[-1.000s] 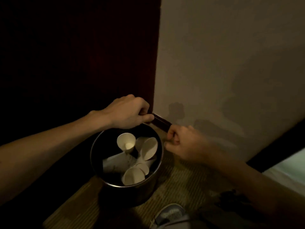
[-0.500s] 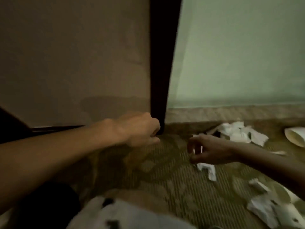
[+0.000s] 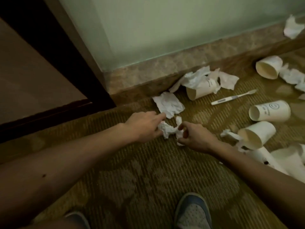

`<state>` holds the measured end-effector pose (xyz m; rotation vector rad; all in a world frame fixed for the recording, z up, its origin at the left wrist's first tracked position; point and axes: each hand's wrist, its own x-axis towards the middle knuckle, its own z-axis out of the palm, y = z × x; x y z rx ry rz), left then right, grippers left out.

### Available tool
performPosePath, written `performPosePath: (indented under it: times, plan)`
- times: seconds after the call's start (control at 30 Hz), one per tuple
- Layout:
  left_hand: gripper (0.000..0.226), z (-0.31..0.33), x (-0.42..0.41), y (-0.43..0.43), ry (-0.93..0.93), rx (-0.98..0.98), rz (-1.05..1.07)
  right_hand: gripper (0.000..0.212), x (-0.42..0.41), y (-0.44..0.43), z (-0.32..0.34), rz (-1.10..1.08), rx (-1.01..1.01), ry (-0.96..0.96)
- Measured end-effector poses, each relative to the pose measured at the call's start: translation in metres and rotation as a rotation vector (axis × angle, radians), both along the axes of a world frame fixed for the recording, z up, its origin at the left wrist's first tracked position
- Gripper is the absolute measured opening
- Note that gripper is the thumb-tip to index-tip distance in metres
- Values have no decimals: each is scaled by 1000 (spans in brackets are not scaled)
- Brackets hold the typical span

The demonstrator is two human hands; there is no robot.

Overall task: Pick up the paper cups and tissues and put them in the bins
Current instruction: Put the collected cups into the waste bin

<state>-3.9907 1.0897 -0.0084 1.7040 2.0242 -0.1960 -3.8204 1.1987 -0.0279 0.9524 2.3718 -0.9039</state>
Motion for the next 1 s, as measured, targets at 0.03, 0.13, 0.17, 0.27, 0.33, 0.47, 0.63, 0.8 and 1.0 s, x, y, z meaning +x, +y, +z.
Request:
performPosePath:
  times: [0.03, 0.13, 0.17, 0.27, 0.33, 0.47, 0.63, 0.8, 1.0]
  plan:
    - [51, -7, 1, 3, -4, -7, 0, 40, 3, 0, -5, -3, -13, -7]
    - [60, -24, 5, 11, -13, -4, -2, 41, 8, -2, -16, -18, -34, 34]
    - [61, -29, 7, 12, -22, -4, -4, 40, 9, -1, -19, -39, -44, 61]
    - [59, -41, 13, 11, -79, -5, -8, 40, 13, 2, -30, -125, -66, 141]
    - [55, -47, 16, 7, -108, 21, -3, 55, 15, 0, -36, -152, -79, 178]
    - [59, -59, 21, -3, -207, 121, 165, 69, 19, 1, -39, -225, -143, 241]
    - [74, -59, 36, -6, -386, 203, 446, 29, 19, -11, -36, -380, -343, 322]
    - [41, -47, 70, -1, -641, 251, 719, 16, 22, -37, -20, -730, -824, 544]
    - [49, -41, 101, 1, -736, 257, 673, 16, 59, -41, -10, -869, -1035, 561]
